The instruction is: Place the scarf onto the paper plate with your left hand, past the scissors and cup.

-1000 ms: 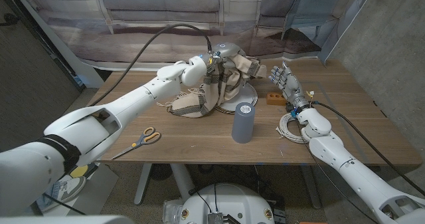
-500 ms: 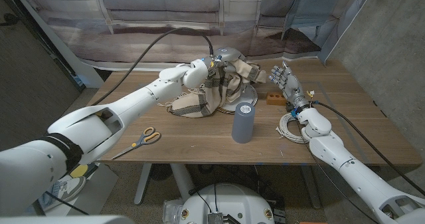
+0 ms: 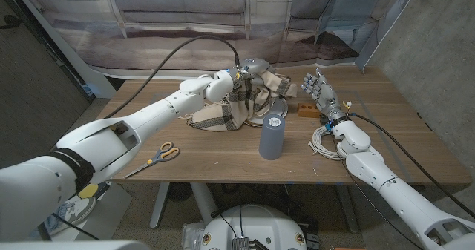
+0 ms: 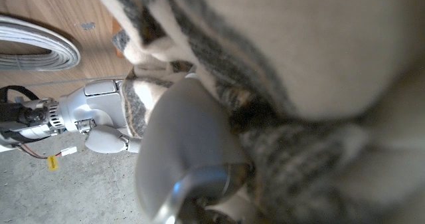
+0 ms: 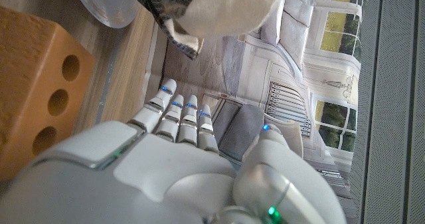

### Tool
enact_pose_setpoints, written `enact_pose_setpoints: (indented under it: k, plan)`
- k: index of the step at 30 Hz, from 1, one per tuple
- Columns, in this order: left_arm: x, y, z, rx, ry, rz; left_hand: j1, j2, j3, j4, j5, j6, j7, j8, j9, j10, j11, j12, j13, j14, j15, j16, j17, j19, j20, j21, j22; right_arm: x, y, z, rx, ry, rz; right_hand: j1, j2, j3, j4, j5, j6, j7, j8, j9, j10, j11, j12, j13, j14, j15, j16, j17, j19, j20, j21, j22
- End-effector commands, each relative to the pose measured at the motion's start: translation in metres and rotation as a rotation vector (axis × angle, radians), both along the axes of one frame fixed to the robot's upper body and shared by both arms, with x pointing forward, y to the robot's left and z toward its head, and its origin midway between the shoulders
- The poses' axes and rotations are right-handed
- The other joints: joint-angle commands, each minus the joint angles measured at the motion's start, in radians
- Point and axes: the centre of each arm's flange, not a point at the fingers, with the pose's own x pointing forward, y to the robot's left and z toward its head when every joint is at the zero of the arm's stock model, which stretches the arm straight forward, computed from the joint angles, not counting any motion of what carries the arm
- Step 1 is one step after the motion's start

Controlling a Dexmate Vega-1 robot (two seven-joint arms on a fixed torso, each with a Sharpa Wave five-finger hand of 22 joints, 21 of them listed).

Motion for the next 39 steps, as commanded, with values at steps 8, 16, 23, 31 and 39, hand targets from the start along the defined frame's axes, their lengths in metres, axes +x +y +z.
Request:
enact_pose_setpoints:
  k: [8, 16, 23, 31, 39]
  plan:
    - [0.004, 0.005, -0.023, 0.027, 0.025, 0.035, 0.007, 0.013, 0.010, 0.001, 0.005, 0.018, 0.008, -0.002, 0.003, 0.009, -0.005, -0.006, 0.003, 0.027, -0.117, -0.001, 0.007, -0.010, -0.028, 0.006, 0.001, 0.000, 0.003, -0.001, -0.005, 0.001, 0.008, 0.006, 0.006, -0.004, 0.000, -0.002, 0.006, 0.002, -0.001, 0.002, 0.010, 0.000, -0.003, 0.001, 0.011, -0.001, 0.001, 0.003, 0.013, -0.003, -0.003, 0.006]
    - [0.007, 0.006, -0.028, 0.026, 0.036, 0.036, 0.007, 0.013, 0.011, 0.001, 0.005, 0.018, 0.007, -0.003, 0.003, 0.008, -0.001, -0.009, 0.006, 0.025, -0.118, -0.004, 0.008, -0.012, -0.026, 0.006, 0.000, 0.000, 0.004, -0.002, -0.005, 0.004, 0.010, 0.006, 0.007, -0.004, -0.001, -0.002, 0.006, 0.001, -0.001, 0.002, 0.010, -0.001, -0.003, 0.001, 0.011, 0.000, 0.001, 0.003, 0.013, -0.002, -0.003, 0.006]
    - [0.011, 0.002, -0.032, 0.029, 0.037, 0.031, 0.007, 0.014, 0.011, 0.001, 0.005, 0.020, 0.007, -0.004, 0.003, 0.011, -0.004, -0.010, 0.008, 0.028, -0.119, -0.006, 0.009, -0.013, -0.025, 0.007, 0.000, -0.001, 0.003, -0.003, -0.003, 0.003, 0.007, 0.006, 0.007, -0.005, -0.001, -0.002, 0.006, 0.001, -0.001, 0.002, 0.010, 0.000, -0.003, 0.001, 0.011, -0.001, 0.000, 0.003, 0.013, -0.002, -0.004, 0.006]
    - [0.020, -0.001, -0.038, 0.023, 0.056, 0.024, 0.007, 0.014, 0.012, 0.001, 0.005, 0.020, 0.007, -0.006, 0.003, 0.012, -0.005, -0.014, 0.008, 0.028, -0.119, -0.009, 0.010, -0.014, -0.025, 0.008, 0.001, -0.002, 0.002, -0.005, -0.001, 0.010, 0.001, 0.006, 0.007, -0.005, -0.001, -0.002, 0.006, 0.001, -0.001, 0.002, 0.011, 0.001, -0.003, 0.001, 0.011, -0.001, 0.000, 0.003, 0.014, -0.002, -0.004, 0.006]
    - [0.025, 0.000, -0.042, 0.022, 0.064, 0.030, 0.007, 0.014, 0.012, 0.001, 0.005, 0.020, 0.007, -0.009, 0.003, 0.012, -0.003, -0.018, 0.007, 0.030, -0.118, -0.011, 0.012, -0.015, -0.026, 0.009, 0.001, -0.001, 0.004, -0.004, -0.002, 0.010, 0.001, 0.006, 0.007, -0.006, -0.001, -0.002, 0.006, 0.001, -0.001, 0.002, 0.011, 0.001, -0.003, 0.001, 0.011, -0.001, 0.000, 0.003, 0.014, -0.002, -0.005, 0.006]
